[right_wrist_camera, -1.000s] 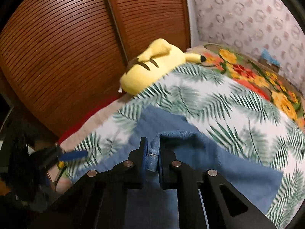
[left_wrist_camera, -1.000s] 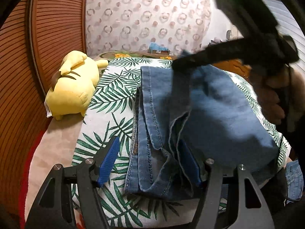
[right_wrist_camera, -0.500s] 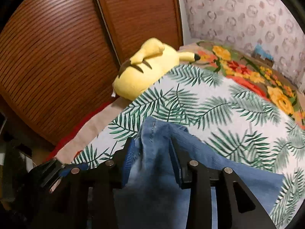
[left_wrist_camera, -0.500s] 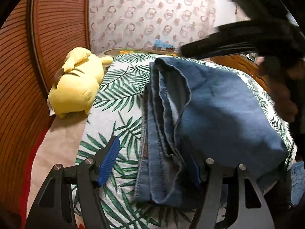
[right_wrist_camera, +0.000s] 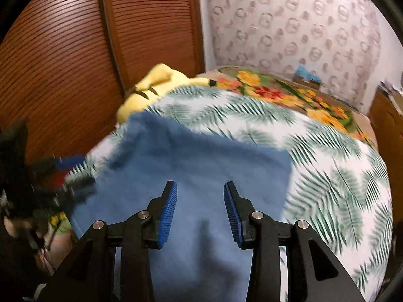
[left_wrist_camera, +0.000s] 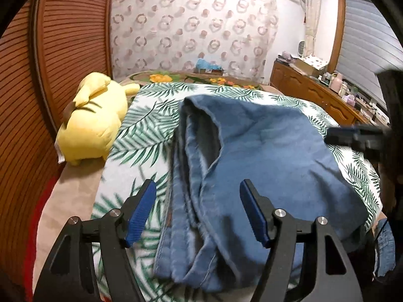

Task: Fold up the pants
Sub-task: 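Smooth the folded jeans flat with both open grippers, then grasp the jeans edge with the right gripper and fold it over, then grasp the folded jeans end with the right gripper and lift it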

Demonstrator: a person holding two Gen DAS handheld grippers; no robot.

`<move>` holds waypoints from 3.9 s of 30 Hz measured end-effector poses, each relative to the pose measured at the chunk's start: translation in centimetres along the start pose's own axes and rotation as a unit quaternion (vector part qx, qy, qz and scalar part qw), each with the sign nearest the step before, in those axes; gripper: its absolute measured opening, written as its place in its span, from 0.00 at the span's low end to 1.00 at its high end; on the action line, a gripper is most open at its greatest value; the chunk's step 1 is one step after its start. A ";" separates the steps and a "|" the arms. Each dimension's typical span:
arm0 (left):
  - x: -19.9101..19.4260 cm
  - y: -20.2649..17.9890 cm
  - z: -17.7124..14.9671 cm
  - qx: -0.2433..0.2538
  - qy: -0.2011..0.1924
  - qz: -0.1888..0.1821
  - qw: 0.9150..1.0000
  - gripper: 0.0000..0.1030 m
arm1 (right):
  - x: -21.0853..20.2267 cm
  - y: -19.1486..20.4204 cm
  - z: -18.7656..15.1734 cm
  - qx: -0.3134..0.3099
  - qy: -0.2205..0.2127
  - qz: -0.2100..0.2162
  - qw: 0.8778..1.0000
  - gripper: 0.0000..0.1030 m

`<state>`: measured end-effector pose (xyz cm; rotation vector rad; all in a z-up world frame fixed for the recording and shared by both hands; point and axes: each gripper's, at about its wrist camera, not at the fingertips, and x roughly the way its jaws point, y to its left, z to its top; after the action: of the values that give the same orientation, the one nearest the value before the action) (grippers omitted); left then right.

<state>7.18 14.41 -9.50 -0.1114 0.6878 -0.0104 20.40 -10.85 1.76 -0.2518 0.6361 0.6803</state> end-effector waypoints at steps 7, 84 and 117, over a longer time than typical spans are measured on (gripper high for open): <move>3.0 0.0 2.4 0.010 0.013 0.005 1.000 0.68 | -0.9 -2.0 -3.8 0.027 0.007 -0.026 0.999 0.39; -1.6 -4.4 -3.7 0.037 0.019 -0.051 0.998 0.66 | -6.3 4.8 -0.4 0.002 -0.071 0.098 0.993 0.05; -6.9 2.7 -1.3 -0.032 -0.048 -0.023 0.998 0.66 | 2.4 8.5 6.9 -0.058 -0.047 0.069 0.995 0.44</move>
<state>0.89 17.32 -6.42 -0.1877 0.5892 -0.0279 19.50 -0.39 5.58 -0.2839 0.5268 0.8579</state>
